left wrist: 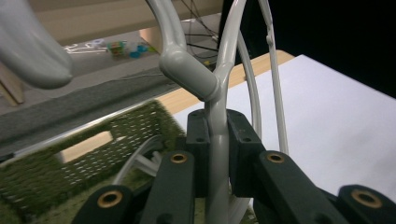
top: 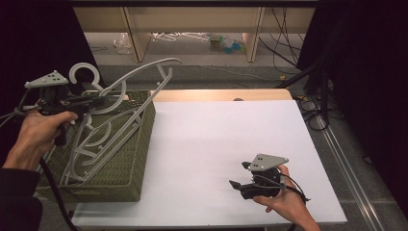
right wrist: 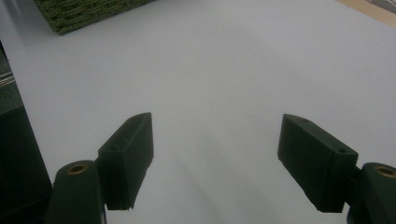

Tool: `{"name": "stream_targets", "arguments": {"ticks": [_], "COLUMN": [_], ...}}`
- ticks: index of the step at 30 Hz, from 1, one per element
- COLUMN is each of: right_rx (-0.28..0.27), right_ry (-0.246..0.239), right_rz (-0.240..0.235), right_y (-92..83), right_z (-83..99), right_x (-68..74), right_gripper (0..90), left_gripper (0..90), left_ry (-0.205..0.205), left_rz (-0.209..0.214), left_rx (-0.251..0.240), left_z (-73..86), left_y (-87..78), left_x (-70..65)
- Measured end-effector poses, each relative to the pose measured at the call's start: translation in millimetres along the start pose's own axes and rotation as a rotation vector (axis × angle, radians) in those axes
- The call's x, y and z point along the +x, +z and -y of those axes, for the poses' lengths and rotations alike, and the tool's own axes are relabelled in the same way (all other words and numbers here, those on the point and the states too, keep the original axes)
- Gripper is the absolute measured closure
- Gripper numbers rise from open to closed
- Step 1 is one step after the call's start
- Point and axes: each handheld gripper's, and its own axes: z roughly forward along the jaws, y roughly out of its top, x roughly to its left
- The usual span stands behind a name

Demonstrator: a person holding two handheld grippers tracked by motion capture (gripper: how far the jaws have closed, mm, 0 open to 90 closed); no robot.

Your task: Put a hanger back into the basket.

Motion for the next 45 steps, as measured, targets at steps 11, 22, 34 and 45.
{"name": "stream_targets", "arguments": {"ticks": [11,22,34,45], "right_rx": [-0.002,0.007,0.012,0.012], "right_ry": [-0.009,-0.007,-0.01,-0.017], "right_rz": [-0.001,-0.006,-0.009,-0.015], "right_y": [1.3,2.3,2.9,3.3], "right_z": [-0.1,0.3,0.5,0.3], "right_x": [0.0,1.2,1.0,1.0], "right_gripper": [27.5,27.5,27.5,27.5], "left_gripper": [80.6,80.6,80.5,80.3], "left_ry": [-0.02,-0.047,-0.061,-0.055], "left_rz": [-0.092,-0.137,-0.175,-0.2], "left_rx": [0.029,0.081,0.125,0.175], "left_z": [24.9,52.0,75.1,86.9], "left_y": [6.7,5.3,1.4,7.9], "left_x": [35.4,54.9,66.3,69.6]}}
